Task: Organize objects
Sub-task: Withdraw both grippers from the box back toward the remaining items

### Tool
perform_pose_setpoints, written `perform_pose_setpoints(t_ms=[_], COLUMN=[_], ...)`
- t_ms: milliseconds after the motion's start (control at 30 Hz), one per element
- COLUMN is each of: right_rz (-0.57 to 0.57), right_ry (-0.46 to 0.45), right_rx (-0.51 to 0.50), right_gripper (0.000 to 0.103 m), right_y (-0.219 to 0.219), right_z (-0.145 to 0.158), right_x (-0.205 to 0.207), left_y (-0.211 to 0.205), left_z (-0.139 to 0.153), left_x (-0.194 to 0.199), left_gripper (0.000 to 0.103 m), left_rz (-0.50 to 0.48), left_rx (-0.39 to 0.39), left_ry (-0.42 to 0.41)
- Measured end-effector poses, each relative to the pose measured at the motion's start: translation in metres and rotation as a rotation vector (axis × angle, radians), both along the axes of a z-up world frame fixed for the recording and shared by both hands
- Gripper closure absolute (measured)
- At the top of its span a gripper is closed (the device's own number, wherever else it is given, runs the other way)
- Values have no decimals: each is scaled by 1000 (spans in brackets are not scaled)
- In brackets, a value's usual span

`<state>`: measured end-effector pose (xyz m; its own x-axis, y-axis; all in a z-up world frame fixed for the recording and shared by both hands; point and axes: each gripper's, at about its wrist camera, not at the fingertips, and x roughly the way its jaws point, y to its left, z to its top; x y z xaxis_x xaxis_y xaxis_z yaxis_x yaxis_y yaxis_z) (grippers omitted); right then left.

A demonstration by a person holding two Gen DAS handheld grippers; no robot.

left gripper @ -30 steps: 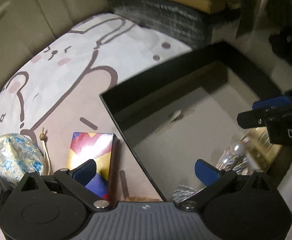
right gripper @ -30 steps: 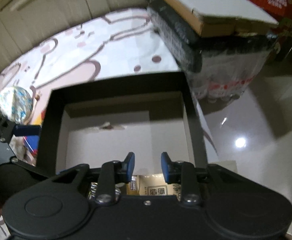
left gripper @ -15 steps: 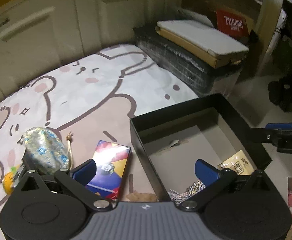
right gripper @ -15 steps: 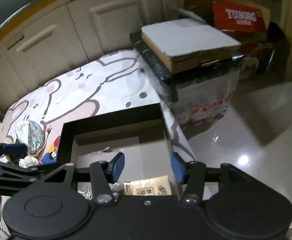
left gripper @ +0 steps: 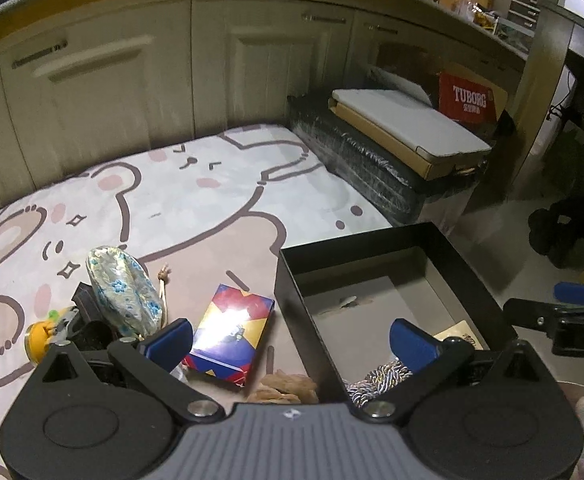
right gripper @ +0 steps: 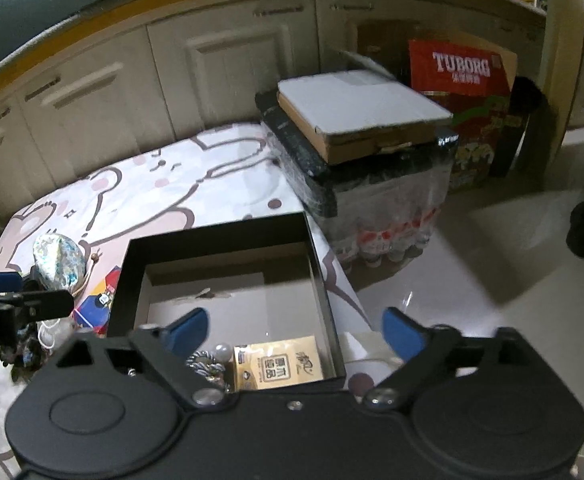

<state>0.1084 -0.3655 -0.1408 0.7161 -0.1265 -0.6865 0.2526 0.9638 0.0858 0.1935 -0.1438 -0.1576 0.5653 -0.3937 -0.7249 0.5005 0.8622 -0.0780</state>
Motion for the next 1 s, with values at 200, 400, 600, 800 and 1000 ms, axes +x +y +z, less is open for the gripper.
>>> perform_pose_setpoints(t_ms=[200, 400, 600, 800, 1000], right_rz=[5, -28, -56, -69, -16], right_ry=[-24, -35, -58, -69, -86], right_rx=[-32, -30, -37, -45, -74], right_gripper=[0, 0, 0, 0, 0], right_y=[6, 4, 1, 3, 18], right_z=[-3, -4, -5, -10, -12], right_x=[-3, -3, -2, 2, 14], left_y=[5, 10, 18, 33, 61], left_z=[-5, -12, -14, -15, -12], left_x=[-4, -1, 3, 8, 13], left_gripper=[0, 0, 0, 0, 0], left_rz=[-31, -34, -7, 22, 88], left_rx=[-19, -41, -69, -61, -62], left_ry=[-32, -35, -52, -53, -74])
